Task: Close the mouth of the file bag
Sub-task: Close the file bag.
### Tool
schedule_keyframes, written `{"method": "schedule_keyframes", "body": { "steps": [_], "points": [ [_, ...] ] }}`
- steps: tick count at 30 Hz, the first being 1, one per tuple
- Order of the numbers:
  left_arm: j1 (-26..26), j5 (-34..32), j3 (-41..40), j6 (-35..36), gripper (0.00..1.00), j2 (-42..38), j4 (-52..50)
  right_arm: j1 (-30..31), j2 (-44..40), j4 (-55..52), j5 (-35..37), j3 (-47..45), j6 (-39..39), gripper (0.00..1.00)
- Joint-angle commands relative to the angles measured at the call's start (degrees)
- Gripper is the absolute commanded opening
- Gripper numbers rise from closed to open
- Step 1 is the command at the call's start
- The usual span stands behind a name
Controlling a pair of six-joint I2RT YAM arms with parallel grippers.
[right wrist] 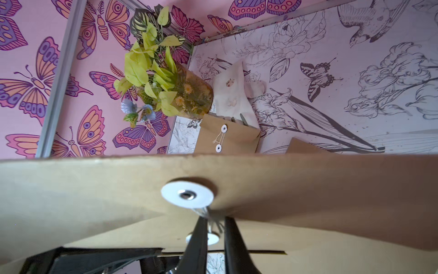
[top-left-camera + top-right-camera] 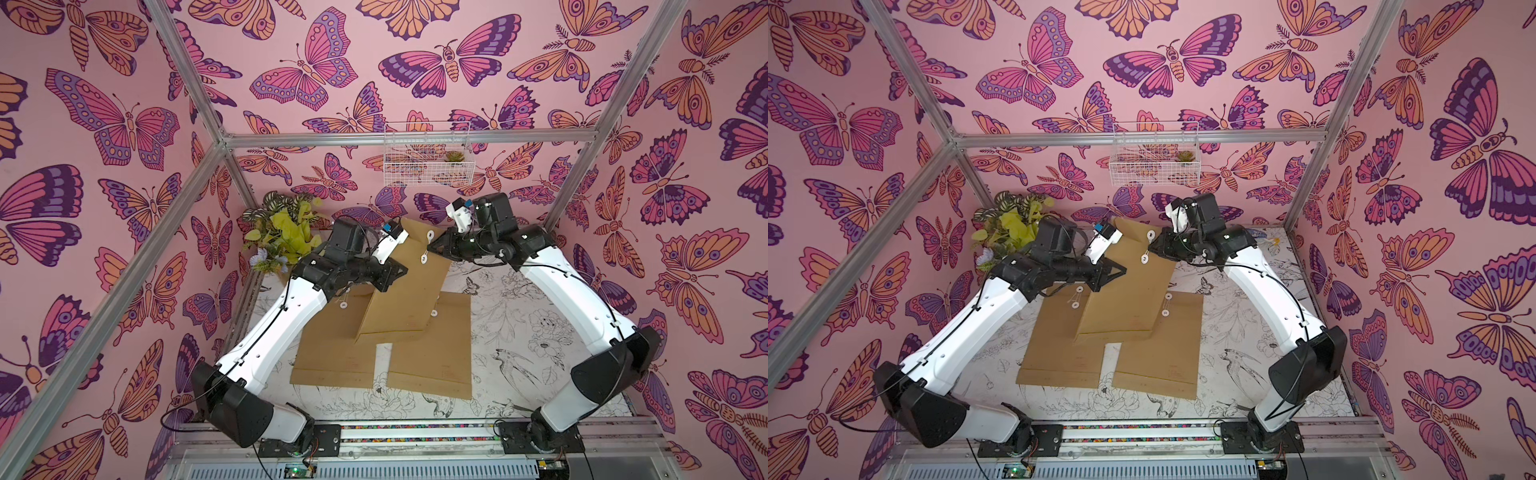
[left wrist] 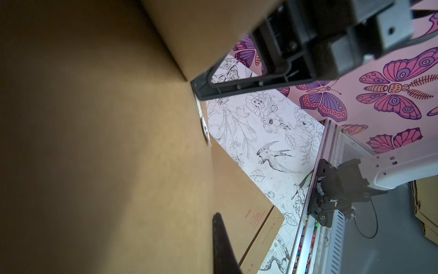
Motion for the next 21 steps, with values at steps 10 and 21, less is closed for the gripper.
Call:
{"method": "schedule_keyframes", "body": {
  "steps": [10, 21],
  "points": [
    [0.81, 1.39, 0.49, -4.76, 0.00, -1.54, 1.42, -5.77, -5.06, -1.66, 4.36, -6.00, -1.99, 0.17],
    [-5.97, 7.59, 2.28, -35.00, 0.00, 9.72, 27.23, -22.74, -14.22, -3.60, 9.30, -7.45, -1.64, 0.37]
  ]
}}
